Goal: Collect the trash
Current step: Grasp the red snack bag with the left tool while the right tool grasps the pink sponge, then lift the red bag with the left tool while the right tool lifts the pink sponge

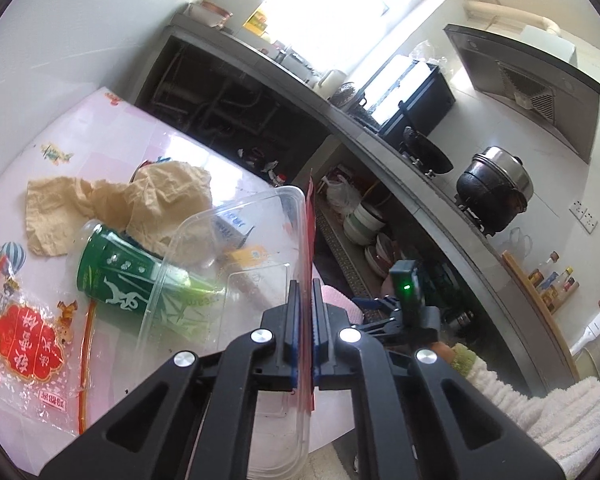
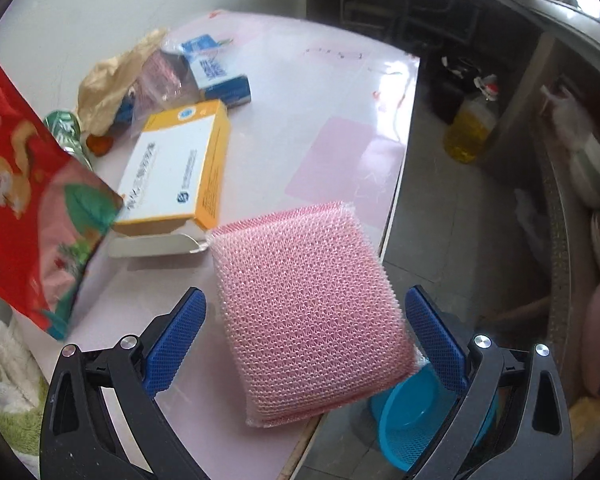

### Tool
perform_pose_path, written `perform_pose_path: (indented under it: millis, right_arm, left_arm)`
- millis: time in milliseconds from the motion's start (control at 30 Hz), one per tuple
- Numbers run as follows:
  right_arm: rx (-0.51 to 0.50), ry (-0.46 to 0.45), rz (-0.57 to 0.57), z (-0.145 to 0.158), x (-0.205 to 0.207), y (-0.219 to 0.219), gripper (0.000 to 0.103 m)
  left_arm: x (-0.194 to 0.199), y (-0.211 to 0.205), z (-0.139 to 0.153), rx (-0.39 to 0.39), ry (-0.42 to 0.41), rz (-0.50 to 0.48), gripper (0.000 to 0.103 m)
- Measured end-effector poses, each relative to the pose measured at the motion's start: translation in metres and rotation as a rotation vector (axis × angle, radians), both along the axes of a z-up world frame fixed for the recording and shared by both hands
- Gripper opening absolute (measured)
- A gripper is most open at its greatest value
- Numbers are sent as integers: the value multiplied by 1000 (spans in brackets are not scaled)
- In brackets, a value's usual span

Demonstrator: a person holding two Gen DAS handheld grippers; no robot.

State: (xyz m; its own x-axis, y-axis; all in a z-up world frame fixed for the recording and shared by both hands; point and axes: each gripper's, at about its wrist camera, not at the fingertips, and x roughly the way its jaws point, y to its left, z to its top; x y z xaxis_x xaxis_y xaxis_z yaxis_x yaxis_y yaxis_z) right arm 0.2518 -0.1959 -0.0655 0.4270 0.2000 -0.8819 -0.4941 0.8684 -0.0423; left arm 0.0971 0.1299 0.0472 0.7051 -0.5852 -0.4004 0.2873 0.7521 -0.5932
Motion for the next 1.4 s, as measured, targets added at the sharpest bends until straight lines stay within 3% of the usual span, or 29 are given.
perform_pose_path:
  millis: [233, 300, 367, 433, 500, 667, 833, 1133, 1400]
  right_arm:
    - [-33, -24, -4, -7, -18, 7, 95]
    - [-27, -28, -17, -6, -22, 6, 92]
    - [-8, -20, -38, -4, -25, 4, 82]
    - [1, -16, -64, -3, -24, 1, 79]
    - [-4, -21, -85, -3, -26, 0, 79]
    - [-3, -25, -117, -2, -29, 0, 79]
    - [12, -23, -147, -4, -29, -1, 79]
    - [6, -31, -176, -5, -27, -1, 79]
    - [1, -30, -179, -6, -28, 1, 79]
  left_arm:
    - [-12, -16, 19, 95, -112, -24, 4]
    - [-14, -24, 22, 165, -137, -14, 4]
    - [-12, -36, 19, 280, -142, 14, 4]
    - [-8, -41, 13, 315, -130, 21, 4]
    - [-6, -45, 8, 349, -129, 35, 4]
    - [-7, -57, -2, 523, -146, 84, 8]
    - [-3, -58, -12, 556, -135, 80, 9]
    - [0, -48, -18, 524, -86, 97, 15]
    - [-10, -50, -18, 555, -102, 91, 34]
